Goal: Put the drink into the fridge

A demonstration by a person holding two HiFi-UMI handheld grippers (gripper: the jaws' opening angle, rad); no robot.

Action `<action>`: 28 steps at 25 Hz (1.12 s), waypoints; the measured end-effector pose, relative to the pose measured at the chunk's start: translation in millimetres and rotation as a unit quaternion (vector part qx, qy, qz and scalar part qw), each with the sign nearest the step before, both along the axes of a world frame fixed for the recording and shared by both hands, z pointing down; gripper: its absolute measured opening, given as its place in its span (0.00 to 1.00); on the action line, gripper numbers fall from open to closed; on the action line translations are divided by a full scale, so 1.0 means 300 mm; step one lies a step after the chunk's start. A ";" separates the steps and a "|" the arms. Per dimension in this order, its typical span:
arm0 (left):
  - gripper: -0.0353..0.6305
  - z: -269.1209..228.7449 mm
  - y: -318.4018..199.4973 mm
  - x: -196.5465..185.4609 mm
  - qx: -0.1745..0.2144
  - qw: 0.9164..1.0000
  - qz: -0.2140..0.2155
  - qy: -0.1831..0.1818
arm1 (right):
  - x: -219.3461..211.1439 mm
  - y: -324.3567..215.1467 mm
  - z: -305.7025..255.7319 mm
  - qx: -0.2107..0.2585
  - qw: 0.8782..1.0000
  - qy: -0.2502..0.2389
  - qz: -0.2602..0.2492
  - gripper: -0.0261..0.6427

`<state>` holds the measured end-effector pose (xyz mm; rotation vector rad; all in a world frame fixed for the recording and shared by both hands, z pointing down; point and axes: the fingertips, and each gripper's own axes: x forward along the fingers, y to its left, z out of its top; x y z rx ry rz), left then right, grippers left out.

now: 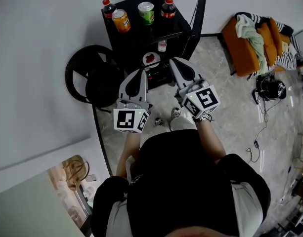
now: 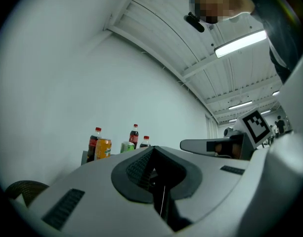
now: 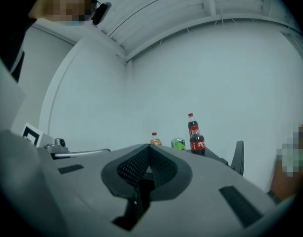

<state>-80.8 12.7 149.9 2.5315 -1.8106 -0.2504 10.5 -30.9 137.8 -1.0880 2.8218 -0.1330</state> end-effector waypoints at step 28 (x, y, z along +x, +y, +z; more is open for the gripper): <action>0.07 -0.038 -0.112 0.084 -0.002 1.000 0.024 -0.008 | 0.072 -0.138 0.004 0.008 1.000 0.017 0.002 0.04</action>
